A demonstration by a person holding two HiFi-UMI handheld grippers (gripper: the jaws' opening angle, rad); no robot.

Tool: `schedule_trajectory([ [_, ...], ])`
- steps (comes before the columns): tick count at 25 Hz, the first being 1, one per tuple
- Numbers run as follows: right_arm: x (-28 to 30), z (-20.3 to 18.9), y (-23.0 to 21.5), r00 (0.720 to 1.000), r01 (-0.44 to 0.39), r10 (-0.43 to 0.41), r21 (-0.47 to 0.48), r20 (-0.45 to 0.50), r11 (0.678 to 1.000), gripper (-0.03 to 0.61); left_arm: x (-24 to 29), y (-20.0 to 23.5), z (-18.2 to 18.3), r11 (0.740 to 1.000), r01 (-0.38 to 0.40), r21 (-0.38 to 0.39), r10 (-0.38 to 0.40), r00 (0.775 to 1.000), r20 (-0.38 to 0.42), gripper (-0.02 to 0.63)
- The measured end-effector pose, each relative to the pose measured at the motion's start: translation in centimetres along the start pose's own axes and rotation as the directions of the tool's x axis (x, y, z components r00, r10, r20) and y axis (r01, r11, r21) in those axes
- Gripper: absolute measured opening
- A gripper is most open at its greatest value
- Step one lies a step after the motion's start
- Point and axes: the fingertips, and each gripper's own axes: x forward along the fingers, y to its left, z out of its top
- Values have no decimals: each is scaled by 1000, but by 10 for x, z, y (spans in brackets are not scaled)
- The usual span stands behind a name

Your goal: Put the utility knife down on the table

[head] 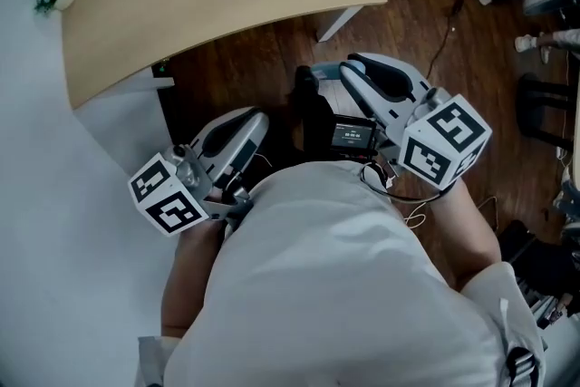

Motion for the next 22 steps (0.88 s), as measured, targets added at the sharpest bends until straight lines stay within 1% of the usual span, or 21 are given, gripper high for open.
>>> schedule_trajectory([
  [5,44,37,-33,996,-88,87,-58,-25,994,71,30,25,45,998,-63,14,62,997,50,3],
  [10,74,62,-70,990,-131,122,-139,-73,982,71,64,40,79,995,-103,10,101,990,96,3],
  [15,99,72,-92,978,-190,173,-159,-114,969,71,84,51,99,989,-146,-2,145,980,133,3],
  [20,118,79,-97,972,-217,195,-177,-133,960,71,82,57,108,985,-172,-16,173,972,160,3],
  [22,127,81,-98,972,-217,190,-212,-139,953,71,81,59,111,985,-174,-21,175,971,166,3],
])
